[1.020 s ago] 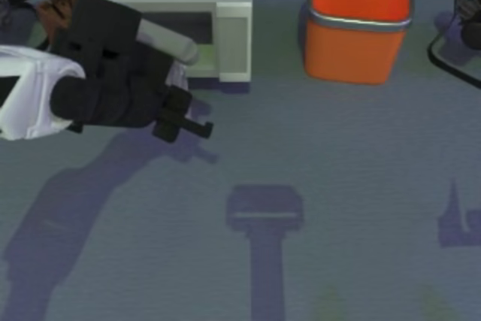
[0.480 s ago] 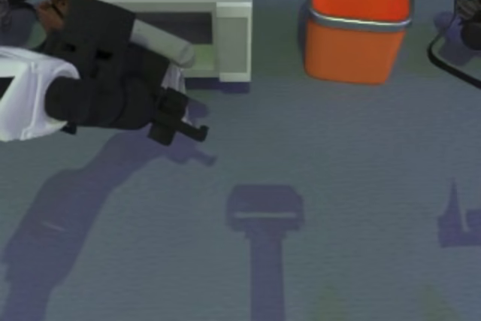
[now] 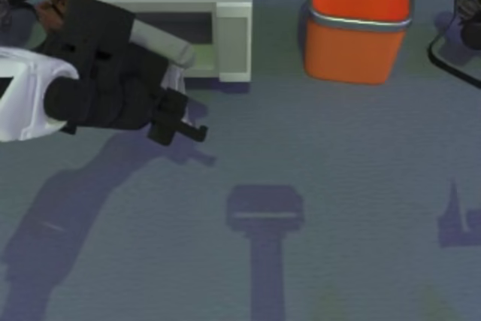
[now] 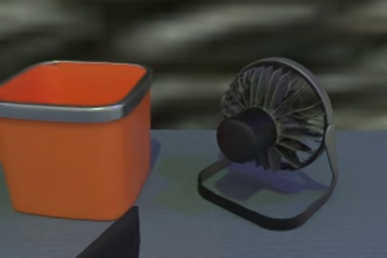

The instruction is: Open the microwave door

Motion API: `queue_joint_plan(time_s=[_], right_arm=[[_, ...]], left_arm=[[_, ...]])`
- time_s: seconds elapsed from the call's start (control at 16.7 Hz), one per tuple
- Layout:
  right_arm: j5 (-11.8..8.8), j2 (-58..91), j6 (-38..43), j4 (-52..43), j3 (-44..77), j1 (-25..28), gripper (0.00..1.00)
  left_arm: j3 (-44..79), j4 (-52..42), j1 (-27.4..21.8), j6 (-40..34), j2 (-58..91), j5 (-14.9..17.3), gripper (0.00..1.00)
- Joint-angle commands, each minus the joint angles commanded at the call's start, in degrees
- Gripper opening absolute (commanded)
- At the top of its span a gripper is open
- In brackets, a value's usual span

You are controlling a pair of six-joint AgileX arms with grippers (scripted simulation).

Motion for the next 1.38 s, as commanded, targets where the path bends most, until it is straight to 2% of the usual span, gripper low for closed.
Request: queue_joint_plan(time_s=[0.6,1.08,1.38], right_arm=[[0.0,0.0,0.0,0.0,0.0,0.0,1.0],[0.0,0.0,0.0,0.0,0.0,0.0,1.0],[0.0,0.0,0.0,0.0,0.0,0.0,1.0]], left_arm=[[0.0,0.0,0.0,0.0,0.0,0.0,0.0],[-1.19,-1.0,2.34,5.25,-1.44,4.26,0.0],[-1.4,-1.19,2.57,5.59,-1.43,4.51,0.0]])
